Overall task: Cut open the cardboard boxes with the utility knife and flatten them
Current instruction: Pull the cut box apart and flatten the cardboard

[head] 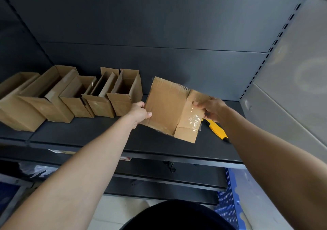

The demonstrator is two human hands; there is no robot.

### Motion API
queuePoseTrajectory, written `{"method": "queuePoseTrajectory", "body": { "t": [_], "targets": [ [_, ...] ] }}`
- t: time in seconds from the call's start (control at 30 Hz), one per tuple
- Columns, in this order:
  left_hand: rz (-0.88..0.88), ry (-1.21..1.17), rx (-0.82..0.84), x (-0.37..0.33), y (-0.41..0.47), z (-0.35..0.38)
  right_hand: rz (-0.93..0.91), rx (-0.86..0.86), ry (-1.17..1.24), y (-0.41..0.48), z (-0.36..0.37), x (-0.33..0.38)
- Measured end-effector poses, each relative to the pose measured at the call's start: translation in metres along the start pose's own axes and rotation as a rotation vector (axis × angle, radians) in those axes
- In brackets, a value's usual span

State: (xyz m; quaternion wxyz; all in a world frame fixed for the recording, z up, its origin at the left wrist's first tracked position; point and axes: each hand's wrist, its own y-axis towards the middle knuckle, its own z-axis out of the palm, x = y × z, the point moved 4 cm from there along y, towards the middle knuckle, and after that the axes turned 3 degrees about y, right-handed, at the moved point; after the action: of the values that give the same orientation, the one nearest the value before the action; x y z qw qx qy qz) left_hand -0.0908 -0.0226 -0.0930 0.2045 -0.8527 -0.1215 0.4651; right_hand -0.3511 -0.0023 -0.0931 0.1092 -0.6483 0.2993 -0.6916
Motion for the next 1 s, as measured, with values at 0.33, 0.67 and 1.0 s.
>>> {"method": "queuePoseTrajectory", "body": {
  "t": [0.33, 0.67, 1.0],
  "targets": [
    [0.037, -0.102, -0.068, -0.014, 0.001, 0.004, -0.040, 0.053, -0.285, -0.002, 0.013, 0.000],
    [0.100, -0.107, -0.130, -0.022, 0.004, 0.009, 0.059, 0.122, -0.074, -0.004, 0.014, 0.002],
    [0.473, 0.020, -0.071, -0.048, -0.009, 0.012, 0.139, 0.155, 0.230, -0.008, 0.032, 0.021]
  ]
}}
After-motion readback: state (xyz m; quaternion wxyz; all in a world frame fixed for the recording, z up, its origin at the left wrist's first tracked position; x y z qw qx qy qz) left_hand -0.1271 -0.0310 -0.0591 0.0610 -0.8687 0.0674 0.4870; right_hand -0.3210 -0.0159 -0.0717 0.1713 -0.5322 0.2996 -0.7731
